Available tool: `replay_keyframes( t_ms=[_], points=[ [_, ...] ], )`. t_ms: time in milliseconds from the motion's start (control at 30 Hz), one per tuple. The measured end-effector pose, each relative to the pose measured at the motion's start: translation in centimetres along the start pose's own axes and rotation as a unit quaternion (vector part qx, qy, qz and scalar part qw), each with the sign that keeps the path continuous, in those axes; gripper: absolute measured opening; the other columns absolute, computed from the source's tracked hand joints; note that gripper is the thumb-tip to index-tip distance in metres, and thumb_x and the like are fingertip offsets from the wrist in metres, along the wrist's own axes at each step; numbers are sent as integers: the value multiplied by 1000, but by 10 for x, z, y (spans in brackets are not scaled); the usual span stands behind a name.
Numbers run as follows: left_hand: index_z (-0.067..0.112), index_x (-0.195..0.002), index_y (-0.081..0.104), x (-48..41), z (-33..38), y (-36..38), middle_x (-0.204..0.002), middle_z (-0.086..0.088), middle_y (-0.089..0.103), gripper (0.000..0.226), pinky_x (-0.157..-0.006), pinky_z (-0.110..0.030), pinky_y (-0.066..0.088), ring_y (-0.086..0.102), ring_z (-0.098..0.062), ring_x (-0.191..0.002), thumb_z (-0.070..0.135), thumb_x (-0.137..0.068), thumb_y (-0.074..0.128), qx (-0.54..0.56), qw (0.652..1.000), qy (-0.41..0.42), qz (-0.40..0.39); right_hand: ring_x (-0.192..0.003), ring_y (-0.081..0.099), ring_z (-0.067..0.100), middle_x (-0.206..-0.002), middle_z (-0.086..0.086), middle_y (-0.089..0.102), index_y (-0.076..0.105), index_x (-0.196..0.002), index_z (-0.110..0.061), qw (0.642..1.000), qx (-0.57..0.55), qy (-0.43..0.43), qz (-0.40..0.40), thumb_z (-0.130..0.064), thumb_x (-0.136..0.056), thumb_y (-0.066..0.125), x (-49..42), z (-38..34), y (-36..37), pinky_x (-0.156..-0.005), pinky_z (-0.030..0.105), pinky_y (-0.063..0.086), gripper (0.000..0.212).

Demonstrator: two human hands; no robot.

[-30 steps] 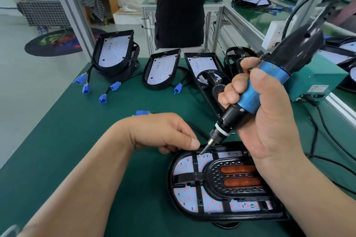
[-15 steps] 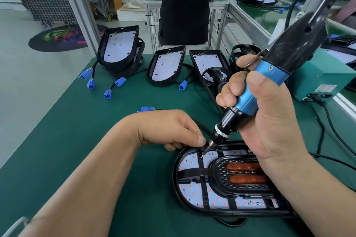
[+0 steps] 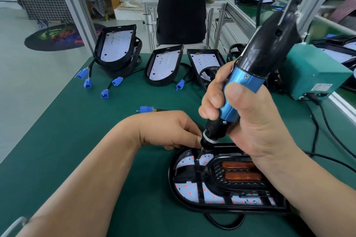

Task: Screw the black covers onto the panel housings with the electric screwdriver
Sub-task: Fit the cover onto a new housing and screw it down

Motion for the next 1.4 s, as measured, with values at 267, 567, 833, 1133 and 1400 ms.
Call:
replay_keyframes(
  t_ms=[267, 567, 833, 1133, 1400],
  points=[
    [6, -79, 51, -3, 0, -1, -71, -6, 38, 38, -56, -31, 34, 33, -20, -64, 37, -92, 68, -77, 996, -12, 34, -57, 50, 20, -70, 2, 57, 65, -109, -15, 994, -32, 7, -104, -36, -83, 88, -2, 5, 18, -64, 35, 41, 41],
    [37, -67, 66, -4, 11, 4, -66, 1, 39, 27, -58, -34, 32, 34, -17, -61, 38, -94, 65, -114, 993, 16, 14, -61, 48, 20, -69, 1, 52, 64, -115, -11, 995, -87, -27, -50, -26, -80, 84, -2, 4, 0, -67, 40, 35, 43],
    [36, -66, 67, -10, 8, 1, -60, 20, 53, 33, -59, -16, 37, 45, 2, -58, 28, -98, 72, -117, 991, 31, 49, -59, 48, 19, -65, 3, 52, 65, -106, -9, 992, -88, -73, -61, -22, -73, 86, -5, -25, -5, -65, 38, 33, 41],
    [14, -93, 78, -7, -2, -27, -72, -11, 63, 19, -62, -27, 44, 50, -10, -65, 31, -98, 71, -11, 983, 25, 184, -67, 44, 16, -72, -1, 48, 56, -104, -17, 957, -143, -155, 199, -15, -93, 45, 2, -59, -78, -74, 31, 43, 16],
    [-12, -125, 61, -16, -9, -30, -83, -8, 63, 31, -43, -14, 32, 43, -6, -55, -10, -102, 39, 525, 824, 47, 207, -70, 47, 18, -77, 1, 47, 58, -106, -14, 938, -180, -175, 240, -14, -97, 49, 6, -55, -87, -76, 33, 45, 12]
  ],
)
Point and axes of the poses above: each hand's wrist, its own x-axis away from the middle knuckle, its own y-axis out of the palm, z = x × y, the point moved 6 cm from there along -x, towards the middle knuckle
